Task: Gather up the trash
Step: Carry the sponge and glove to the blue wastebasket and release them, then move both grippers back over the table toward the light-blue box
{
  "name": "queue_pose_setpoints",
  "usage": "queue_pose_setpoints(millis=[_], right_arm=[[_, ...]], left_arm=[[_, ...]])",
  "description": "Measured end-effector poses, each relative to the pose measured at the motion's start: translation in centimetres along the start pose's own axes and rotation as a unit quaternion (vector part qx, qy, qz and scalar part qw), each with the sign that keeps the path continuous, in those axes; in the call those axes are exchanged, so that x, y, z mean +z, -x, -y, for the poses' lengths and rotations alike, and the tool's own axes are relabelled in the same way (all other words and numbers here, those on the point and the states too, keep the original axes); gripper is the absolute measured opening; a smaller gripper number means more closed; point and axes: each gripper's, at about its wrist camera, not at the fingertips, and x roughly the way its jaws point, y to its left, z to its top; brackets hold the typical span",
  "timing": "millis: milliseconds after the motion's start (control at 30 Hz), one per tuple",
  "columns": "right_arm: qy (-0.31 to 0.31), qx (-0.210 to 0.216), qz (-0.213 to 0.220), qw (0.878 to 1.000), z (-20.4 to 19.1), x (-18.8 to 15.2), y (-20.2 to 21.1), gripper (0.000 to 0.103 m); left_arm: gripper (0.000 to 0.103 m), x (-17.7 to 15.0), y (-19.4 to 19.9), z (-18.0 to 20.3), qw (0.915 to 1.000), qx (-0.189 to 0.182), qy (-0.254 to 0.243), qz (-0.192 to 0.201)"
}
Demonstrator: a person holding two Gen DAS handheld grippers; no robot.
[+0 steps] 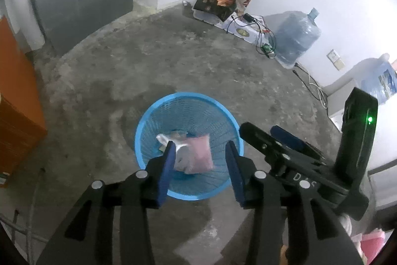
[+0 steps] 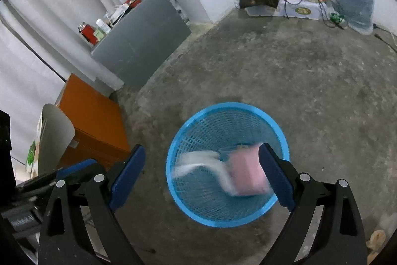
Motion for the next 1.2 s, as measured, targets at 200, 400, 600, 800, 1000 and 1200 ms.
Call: queue_pose_setpoints(millis=[200,400,600,800,1000,1200], right_arm=[[0.011,-0.007,0.032,0.999,-0.8,-0.7,3.0,0.088],[0.048,-0.033,0.051,0.997,-4.6,-2.7,7.1,0.088],[0.085,-0.011,0.075,0.994,-9.7,-4.5,11.0,0.092],[0.119,0.059,0.074,0.988,-14.5,-5.1,13.9,0.092],[0.150,0.114,0.075,0.979,-18.5,-5.9,16.4,0.092],[0.176,0.159,0.050,0.970,-21.8,-7.4,17.7,0.092]], left_arm=[[0.041,0.0,2.3,-0.3,1.0000,-0.003,-0.005,0.005],[0.041,-1.3,8.4,-0.9,0.9984,0.002,-0.057,0.001],[0.042,-3.6,17.8,-3.3,0.9935,0.051,-0.099,0.024],[0.048,-6.9,30.0,-7.2,0.9890,0.087,-0.072,0.095],[0.053,-11.6,40.3,-10.6,0.9771,0.130,-0.019,0.168],[0.058,-16.4,48.2,-13.4,0.9560,0.171,0.032,0.236]])
